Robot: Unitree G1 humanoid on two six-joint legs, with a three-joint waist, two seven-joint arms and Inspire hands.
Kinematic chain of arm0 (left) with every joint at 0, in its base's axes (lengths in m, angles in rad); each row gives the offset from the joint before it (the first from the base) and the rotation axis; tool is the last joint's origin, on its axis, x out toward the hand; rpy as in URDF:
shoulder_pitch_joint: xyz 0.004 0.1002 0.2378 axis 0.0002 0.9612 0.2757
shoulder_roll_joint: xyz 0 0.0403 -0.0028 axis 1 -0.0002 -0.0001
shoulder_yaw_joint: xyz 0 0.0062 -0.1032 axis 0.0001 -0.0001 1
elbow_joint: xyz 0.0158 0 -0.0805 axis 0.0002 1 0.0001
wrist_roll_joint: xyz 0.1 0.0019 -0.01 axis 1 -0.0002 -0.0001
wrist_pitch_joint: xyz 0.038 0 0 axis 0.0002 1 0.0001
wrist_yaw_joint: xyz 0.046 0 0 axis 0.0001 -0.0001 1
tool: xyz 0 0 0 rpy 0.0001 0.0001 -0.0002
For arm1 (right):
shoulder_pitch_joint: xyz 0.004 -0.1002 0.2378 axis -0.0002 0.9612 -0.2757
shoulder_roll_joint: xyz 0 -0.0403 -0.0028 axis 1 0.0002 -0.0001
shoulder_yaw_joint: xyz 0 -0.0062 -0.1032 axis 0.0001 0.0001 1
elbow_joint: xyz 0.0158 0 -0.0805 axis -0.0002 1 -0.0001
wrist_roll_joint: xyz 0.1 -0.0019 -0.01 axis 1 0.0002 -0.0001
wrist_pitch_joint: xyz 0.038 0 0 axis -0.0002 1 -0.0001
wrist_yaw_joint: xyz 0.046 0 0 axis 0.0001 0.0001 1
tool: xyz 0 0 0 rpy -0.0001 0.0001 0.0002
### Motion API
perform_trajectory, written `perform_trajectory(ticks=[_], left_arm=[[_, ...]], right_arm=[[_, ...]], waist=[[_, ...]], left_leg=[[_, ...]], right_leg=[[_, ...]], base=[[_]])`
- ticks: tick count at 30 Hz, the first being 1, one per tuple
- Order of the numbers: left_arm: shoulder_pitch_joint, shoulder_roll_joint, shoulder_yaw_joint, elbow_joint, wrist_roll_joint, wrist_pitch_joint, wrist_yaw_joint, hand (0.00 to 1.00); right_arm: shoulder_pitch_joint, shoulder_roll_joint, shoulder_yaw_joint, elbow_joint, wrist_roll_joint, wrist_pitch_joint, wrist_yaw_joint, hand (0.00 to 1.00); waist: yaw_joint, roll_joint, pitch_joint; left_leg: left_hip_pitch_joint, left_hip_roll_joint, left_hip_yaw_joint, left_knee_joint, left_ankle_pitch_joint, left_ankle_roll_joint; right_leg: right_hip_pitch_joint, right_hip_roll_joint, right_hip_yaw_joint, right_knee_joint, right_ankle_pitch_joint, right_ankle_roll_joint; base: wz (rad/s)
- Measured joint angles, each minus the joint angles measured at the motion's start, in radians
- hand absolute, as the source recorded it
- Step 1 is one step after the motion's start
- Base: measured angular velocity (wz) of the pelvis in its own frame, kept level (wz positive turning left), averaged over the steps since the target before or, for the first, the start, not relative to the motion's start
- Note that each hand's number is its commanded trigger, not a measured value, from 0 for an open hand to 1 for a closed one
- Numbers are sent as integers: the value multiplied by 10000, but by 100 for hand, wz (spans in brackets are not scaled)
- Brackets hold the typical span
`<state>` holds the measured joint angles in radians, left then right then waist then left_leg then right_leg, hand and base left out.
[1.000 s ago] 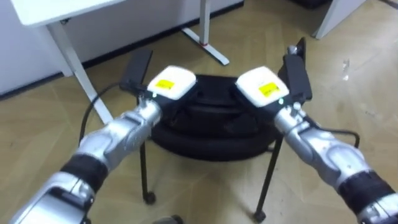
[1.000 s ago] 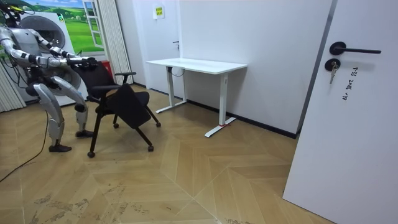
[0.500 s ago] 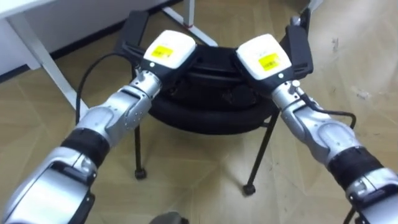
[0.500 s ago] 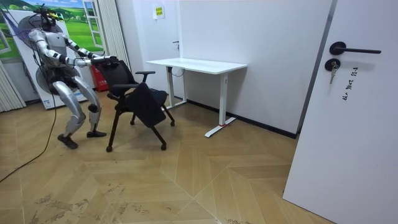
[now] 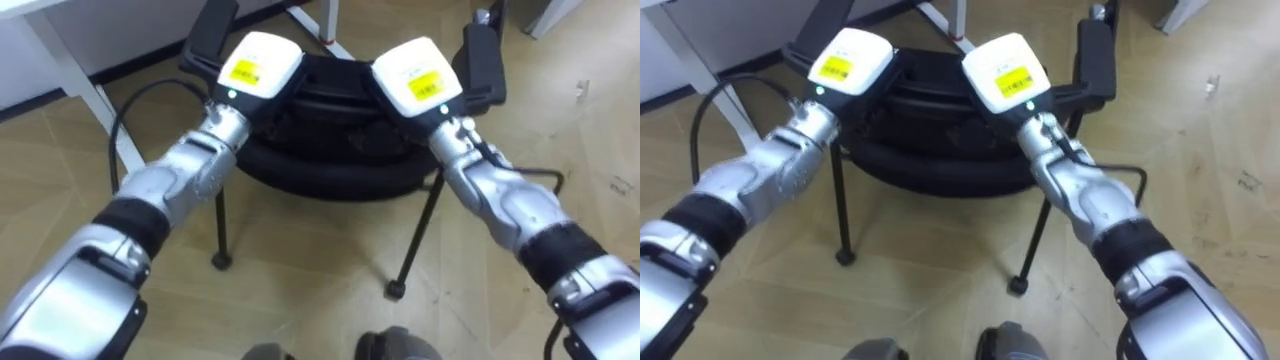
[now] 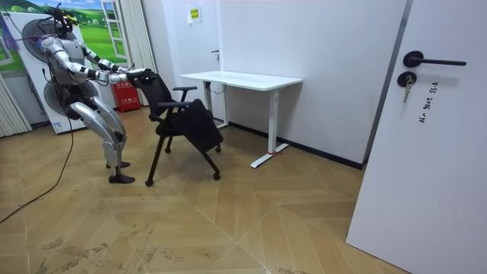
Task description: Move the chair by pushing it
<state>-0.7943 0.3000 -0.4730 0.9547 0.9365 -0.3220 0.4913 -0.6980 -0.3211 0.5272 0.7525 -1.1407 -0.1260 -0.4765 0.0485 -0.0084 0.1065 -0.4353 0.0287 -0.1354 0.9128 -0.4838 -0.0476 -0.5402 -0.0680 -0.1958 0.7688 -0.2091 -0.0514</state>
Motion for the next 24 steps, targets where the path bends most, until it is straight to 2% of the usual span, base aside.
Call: perform_trajectory(ticks=[2,6,7,9,11,14,15,17,19,21,23,24], left_arm=[[0,0,94,-137,0,142,-6,100],[-28,-40,287,-206,0,311,74,100],[14,-57,286,-253,0,394,86,100],[74,-107,293,-179,0,440,214,100],[164,-130,285,-155,0,460,323,100],[274,-252,279,-176,-55,666,683,100],[277,-277,280,-150,-88,698,710,100],[261,-326,288,-46,-182,744,872,100],[229,-435,312,-54,-186,879,924,100],[209,-473,303,-54,-227,924,955,100],[213,-500,273,-99,-300,995,975,100],[212,-503,273,-108,-304,1008,965,100]], right_arm=[[-237,-1,30,6,-3,55,249,100],[-628,8,204,126,3,146,477,100],[-647,40,202,124,4,183,549,100],[-609,51,210,123,4,198,550,100],[-518,137,207,131,5,198,549,100],[-493,131,230,66,0,182,490,100],[-489,130,246,65,-6,191,458,100],[-597,100,387,67,-25,279,404,100],[-648,131,420,69,-29,302,350,100],[-747,50,516,90,-36,307,346,100],[-816,-69,620,91,-45,365,346,100],[-829,-77,624,90,-74,369,345,100]], waist=[[207,-103,5],[201,-272,35],[203,-315,30],[188,-370,52],[224,-367,44],[103,-357,41],[111,-348,36],[130,-314,34],[123,-285,30],[110,-277,33],[106,-283,31],[100,-283,31]], left_leg=[[156,209,-30,-289,-7,-235],[276,382,-16,-544,71,-491],[298,474,54,-474,74,-515],[284,543,143,-94,87,-512],[-1,812,246,1002,289,-455],[-304,850,306,1629,544,-453],[-304,867,337,1613,562,-443],[-306,1041,688,1389,631,-445],[-287,1050,885,1081,654,-488],[-318,944,1030,573,718,-598],[-370,752,1151,-302,872,-655],[-373,703,1194,-430,934,-638]], right_leg=[[2,102,-146,115,-219,-352],[36,6,-515,352,-623,-718],[72,2,-598,510,-870,-714],[170,-42,-701,860,-1283,-744],[410,-97,-1054,1332,-1802,-995],[521,-361,-1389,1772,-2286,-1141],[538,-370,-1410,1784,-2306,-1170],[548,-427,-1491,1777,-2299,-1296],[549,-551,-1556,1729,-2307,-1320],[547,-660,-1608,1619,-2311,-1309],[548,-760,-1640,1480,-2253,-1274],[548,-818,-1663,1466,-2246,-1264]], base=[[0],[18],[25],[30],[27],[39],[26],[19],[25],[20],[16],[20]])
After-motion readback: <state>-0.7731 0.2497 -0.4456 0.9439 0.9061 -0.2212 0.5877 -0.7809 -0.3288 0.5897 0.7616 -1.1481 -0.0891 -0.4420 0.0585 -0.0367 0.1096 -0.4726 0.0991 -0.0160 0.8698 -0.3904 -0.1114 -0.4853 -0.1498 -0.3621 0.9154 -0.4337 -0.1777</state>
